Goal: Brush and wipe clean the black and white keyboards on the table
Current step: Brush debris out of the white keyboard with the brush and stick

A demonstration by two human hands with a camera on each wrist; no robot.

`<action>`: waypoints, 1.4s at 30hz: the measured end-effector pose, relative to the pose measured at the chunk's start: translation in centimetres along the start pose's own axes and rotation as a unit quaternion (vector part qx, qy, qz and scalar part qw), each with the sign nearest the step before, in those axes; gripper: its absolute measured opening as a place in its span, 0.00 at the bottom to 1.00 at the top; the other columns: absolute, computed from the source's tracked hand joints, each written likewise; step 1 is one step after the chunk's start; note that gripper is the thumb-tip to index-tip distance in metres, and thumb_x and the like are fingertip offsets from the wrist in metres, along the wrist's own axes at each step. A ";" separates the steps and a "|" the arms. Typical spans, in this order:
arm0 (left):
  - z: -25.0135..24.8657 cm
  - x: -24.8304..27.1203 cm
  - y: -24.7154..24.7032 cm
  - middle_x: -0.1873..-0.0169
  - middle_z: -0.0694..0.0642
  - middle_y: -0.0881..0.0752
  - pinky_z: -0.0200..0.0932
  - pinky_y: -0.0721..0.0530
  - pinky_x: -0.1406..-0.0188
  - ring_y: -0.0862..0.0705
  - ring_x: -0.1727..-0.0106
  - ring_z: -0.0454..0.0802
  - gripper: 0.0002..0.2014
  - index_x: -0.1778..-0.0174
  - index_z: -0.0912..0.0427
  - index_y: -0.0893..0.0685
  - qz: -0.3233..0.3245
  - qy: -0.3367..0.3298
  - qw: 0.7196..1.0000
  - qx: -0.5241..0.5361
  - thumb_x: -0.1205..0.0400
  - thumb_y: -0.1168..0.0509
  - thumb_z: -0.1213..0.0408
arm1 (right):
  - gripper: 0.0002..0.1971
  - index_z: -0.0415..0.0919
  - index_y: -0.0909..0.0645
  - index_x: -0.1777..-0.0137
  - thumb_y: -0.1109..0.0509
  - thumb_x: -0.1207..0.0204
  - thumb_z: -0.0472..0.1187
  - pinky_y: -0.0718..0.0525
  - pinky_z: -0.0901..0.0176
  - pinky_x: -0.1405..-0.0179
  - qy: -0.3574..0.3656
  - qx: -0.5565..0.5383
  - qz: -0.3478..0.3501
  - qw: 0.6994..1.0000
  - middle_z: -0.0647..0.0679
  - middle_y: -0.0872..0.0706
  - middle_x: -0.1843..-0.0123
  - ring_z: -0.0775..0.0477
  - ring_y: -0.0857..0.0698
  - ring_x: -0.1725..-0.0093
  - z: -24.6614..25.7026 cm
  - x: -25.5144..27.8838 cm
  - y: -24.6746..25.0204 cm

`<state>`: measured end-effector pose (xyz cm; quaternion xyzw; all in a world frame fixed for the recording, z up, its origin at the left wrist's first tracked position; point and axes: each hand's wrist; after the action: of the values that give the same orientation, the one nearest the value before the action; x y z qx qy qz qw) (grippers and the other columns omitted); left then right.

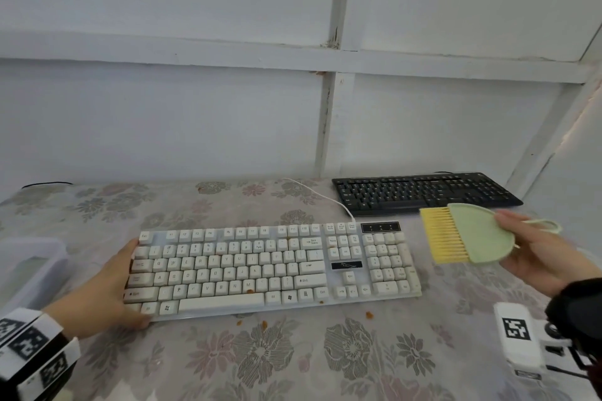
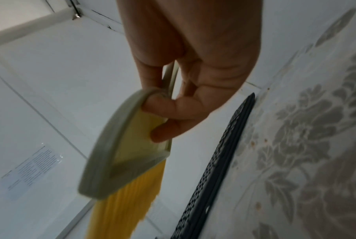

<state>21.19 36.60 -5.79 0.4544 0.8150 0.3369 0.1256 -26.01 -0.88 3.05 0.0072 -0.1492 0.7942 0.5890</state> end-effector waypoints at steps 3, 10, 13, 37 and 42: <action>-0.4 -0.2 -0.4 0.46 0.43 0.21 0.51 0.24 0.38 0.20 0.43 0.47 0.59 0.33 0.35 0.39 -0.016 0.009 1.000 0.012 0.55 0.13 0.68 | 0.08 0.52 0.17 0.52 0.28 0.31 0.43 0.17 0.69 0.79 0.033 0.014 -0.009 0.999 0.59 0.13 0.70 0.61 0.16 0.78 0.8 1.0 0.7; 0.9 -1.0 -0.1 0.41 0.45 0.20 0.48 0.17 0.43 0.15 0.42 0.49 0.69 0.23 0.34 0.49 -0.002 0.007 1.000 0.001 0.57 0.13 0.60 | 0.40 0.55 0.15 0.47 0.15 0.64 0.65 0.14 0.62 0.74 0.100 0.146 0.040 0.983 0.54 0.09 0.56 0.57 0.11 0.65 0.3 2.6 -0.4; -0.2 -0.6 0.0 0.38 0.46 0.22 0.47 0.17 0.42 0.17 0.42 0.45 0.72 0.22 0.35 0.60 0.009 0.008 1.000 -0.022 0.54 0.16 0.58 | 0.24 0.54 0.15 0.46 0.18 0.42 0.59 0.14 0.60 0.73 0.114 0.162 0.054 0.979 0.44 0.10 0.49 0.52 0.12 0.62 0.4 3.1 -2.2; -1.8 0.9 -0.1 0.38 0.52 0.20 0.58 0.17 0.39 0.16 0.43 0.51 0.71 0.25 0.30 0.59 -0.016 0.023 0.999 -0.029 0.54 0.17 0.60 | 0.14 0.51 0.19 0.48 0.31 0.24 0.29 0.13 0.54 0.75 0.126 0.312 0.075 0.939 0.40 0.11 0.53 0.55 0.12 0.66 -2.1 4.1 -3.5; -2.1 0.9 -0.1 0.41 0.55 0.19 0.58 0.17 0.40 0.15 0.45 0.53 0.70 0.22 0.36 0.59 -0.015 0.047 0.998 -0.029 0.49 0.17 0.69 | 0.14 0.50 0.18 0.47 0.30 0.25 0.30 0.12 0.51 0.73 0.120 0.321 0.078 0.936 0.41 0.10 0.55 0.51 0.12 0.65 -1.8 5.1 -2.3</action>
<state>19.53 36.43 -4.25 0.4221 0.8166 0.3793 0.1055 -25.12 4.94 2.82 0.0892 0.1854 0.8381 0.5053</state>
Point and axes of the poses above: each hand's wrist, its own x-axis away from the middle knuckle, its own y-axis out of the back of the hand, z = x × y
